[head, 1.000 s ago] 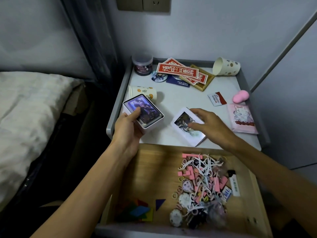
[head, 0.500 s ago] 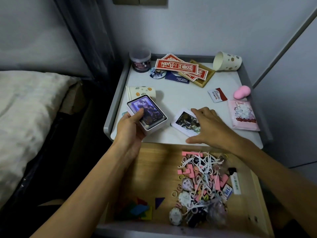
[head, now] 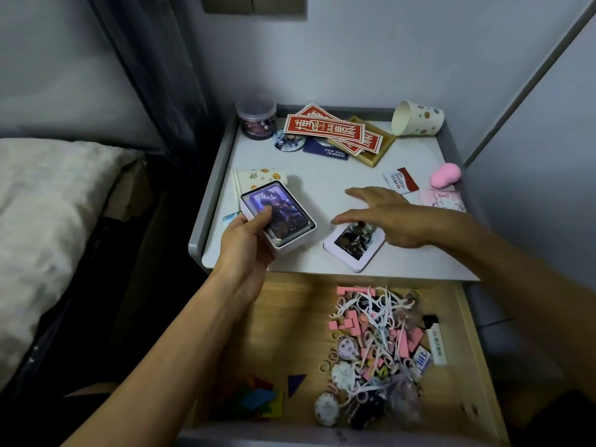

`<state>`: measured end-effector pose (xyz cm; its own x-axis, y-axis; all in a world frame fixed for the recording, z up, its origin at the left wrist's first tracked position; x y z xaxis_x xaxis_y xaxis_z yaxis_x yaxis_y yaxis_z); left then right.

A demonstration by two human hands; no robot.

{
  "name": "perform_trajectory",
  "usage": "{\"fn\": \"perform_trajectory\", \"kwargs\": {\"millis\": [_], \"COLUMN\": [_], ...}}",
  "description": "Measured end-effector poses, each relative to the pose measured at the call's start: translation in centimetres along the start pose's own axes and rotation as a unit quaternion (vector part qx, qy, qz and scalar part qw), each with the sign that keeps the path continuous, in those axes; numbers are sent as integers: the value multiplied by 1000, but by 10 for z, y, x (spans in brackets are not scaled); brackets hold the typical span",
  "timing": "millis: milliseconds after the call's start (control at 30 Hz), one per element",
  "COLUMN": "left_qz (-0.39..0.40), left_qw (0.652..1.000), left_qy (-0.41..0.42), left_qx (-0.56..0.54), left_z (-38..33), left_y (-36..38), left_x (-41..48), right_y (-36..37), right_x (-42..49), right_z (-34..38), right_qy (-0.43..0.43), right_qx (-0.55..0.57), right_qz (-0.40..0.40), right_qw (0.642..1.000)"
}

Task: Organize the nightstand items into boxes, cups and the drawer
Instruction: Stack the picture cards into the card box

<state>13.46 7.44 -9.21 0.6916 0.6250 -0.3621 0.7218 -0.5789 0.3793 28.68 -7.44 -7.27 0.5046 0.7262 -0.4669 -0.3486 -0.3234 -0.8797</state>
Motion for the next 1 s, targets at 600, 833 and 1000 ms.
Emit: {"fn": "perform_trajectory", "kwargs": {"millis": [600,833,1000], "left_qz": [-21,-16,-6], "left_qw": [1000,999,1000], "left_qy": [9,27,23], "left_qx": [-16,-13,-10], "left_z": [-10,-14,-7], "left_y": [-13,-10,-8], "left_x": [-8,-6,-7], "right_y": [12,20,22], "right_x": [5,10,19], "right_z": [26,41,45], "right_qy": [182,228,156], "right_qx": [184,167,239], "right_qz": [-128,-150,-126], "right_qw": [957,947,950]}}
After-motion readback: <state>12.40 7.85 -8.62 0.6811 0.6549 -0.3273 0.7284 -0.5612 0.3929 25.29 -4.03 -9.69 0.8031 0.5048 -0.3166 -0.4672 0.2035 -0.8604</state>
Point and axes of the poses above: each hand's wrist, its own x-axis towards the middle knuckle, its own y-axis out of the palm, z = x × y, the point moved 8 cm from there along x, towards the middle knuckle, and after that the axes turned 8 degrees about y, right-handed, at the moved point
